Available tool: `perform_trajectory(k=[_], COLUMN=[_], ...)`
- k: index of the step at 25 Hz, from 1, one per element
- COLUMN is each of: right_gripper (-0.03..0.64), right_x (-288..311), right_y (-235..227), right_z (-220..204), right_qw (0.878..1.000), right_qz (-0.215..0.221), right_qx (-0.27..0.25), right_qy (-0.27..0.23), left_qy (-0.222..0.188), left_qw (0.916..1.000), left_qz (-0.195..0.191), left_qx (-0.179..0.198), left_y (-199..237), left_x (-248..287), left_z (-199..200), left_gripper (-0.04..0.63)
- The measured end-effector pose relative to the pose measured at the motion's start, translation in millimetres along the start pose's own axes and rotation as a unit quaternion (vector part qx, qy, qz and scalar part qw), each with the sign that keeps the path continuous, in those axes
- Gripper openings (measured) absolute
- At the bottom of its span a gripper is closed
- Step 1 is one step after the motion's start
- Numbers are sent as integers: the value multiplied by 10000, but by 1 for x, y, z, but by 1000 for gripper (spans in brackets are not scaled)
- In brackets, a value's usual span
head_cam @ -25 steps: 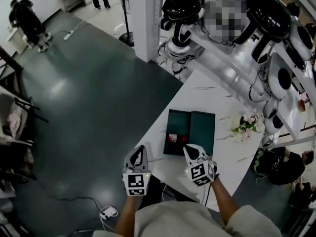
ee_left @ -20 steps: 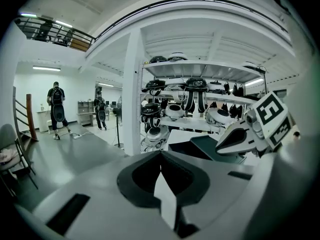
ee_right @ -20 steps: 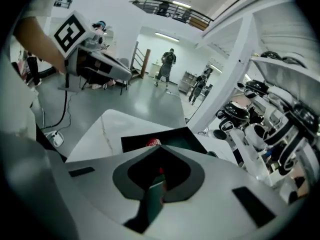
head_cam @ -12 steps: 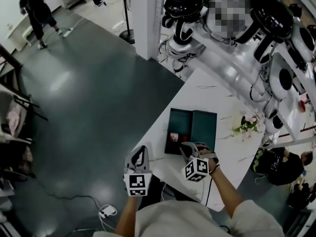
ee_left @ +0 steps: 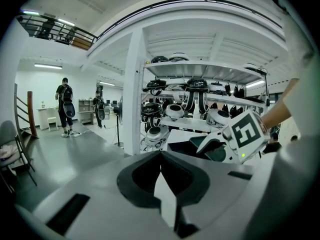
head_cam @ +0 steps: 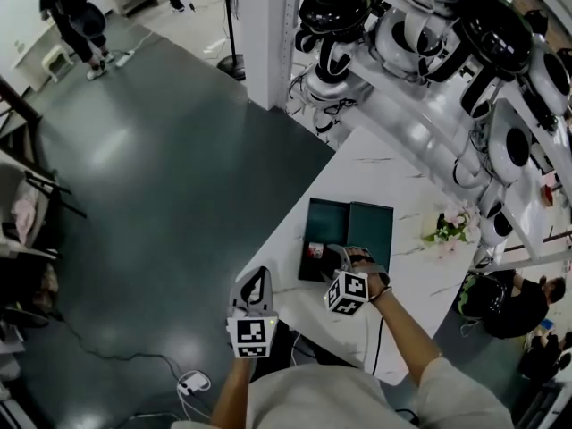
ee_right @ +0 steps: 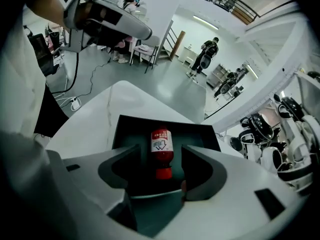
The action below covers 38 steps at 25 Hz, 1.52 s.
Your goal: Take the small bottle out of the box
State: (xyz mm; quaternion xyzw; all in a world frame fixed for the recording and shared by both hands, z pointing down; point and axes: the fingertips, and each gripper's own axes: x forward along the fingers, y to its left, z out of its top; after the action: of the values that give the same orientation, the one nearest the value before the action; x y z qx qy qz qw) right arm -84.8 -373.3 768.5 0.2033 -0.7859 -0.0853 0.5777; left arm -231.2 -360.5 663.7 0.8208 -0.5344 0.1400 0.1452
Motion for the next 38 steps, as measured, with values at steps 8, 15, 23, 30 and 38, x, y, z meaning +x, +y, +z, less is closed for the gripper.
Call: perform_trajectory(k=[8, 15, 23, 30, 38], right_gripper=[270, 268, 279, 239, 236], right_x=[34, 57, 69, 67, 59], right_y=[2, -3, 6, 10, 8], right_z=[3, 8, 6, 7, 8], right_qw=[9985, 9959, 9865, 9830, 9889], right_qz=[422, 761, 1437, 1651, 1305], right_qx=[-114, -21, 116, 112, -85], right_qy=[342, 488, 772, 802, 699], left_qy=[-12, 15, 15, 23, -42], left_qw=[10000, 9999, 9996, 9996, 9995], left_qz=[72, 150, 264, 297, 313], left_qx=[-20, 4, -27, -29, 21], left_y=[0, 3, 10, 8, 6], left_x=[-5, -8, -13, -14, -19], left_z=[-1, -2, -2, 0, 4], left_gripper=[18, 18, 18, 18, 18])
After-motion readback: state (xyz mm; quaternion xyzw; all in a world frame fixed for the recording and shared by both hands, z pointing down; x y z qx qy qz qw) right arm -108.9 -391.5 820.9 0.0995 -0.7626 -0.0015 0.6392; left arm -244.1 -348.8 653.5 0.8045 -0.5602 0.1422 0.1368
